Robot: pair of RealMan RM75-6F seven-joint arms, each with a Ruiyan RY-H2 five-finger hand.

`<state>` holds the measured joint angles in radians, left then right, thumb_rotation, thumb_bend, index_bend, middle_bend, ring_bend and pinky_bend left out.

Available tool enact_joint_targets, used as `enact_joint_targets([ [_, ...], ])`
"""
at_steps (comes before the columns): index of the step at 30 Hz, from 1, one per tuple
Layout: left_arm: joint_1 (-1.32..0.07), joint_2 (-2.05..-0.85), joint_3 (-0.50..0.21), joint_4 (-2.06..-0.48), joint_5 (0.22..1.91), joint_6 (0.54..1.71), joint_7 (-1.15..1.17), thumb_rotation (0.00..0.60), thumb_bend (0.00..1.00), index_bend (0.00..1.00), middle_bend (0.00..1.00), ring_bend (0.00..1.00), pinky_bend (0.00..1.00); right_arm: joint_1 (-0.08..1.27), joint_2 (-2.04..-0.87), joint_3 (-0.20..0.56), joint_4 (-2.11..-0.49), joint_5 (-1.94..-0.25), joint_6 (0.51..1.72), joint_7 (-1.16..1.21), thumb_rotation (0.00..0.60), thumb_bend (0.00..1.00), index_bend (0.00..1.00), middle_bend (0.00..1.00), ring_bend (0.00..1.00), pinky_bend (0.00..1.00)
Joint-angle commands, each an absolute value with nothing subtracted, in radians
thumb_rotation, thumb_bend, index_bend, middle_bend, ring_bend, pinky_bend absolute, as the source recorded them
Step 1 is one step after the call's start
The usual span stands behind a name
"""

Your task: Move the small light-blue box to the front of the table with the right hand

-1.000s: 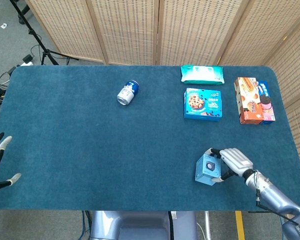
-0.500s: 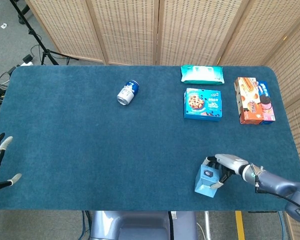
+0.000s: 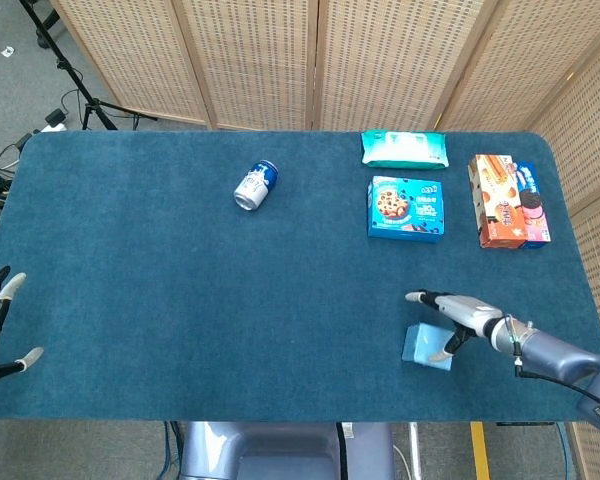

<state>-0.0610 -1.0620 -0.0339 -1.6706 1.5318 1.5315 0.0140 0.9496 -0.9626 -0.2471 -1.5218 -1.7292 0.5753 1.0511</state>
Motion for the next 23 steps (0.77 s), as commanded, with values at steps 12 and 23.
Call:
enact_joint_targets([
  [12, -0.058, -1.061, -0.036, -1.669, 1.535, 1.540, 0.008, 0.600, 0.00, 0.00, 0.00, 0.00, 0.00, 0.674, -0.888, -0.145, -1.609, -1.615, 1.049, 0.714, 0.600, 0.00, 0.00, 0.00, 0.00, 0.01],
  [23, -0.051, -1.065, -0.031, -1.666, 1.554, 1.560, 0.010, 0.600, 0.00, 0.00, 0.00, 0.00, 0.00, 0.345, -1.236, -0.011, -1.423, -1.480, 1.568, 0.076, 0.600, 0.00, 0.00, 0.00, 0.00, 0.00],
])
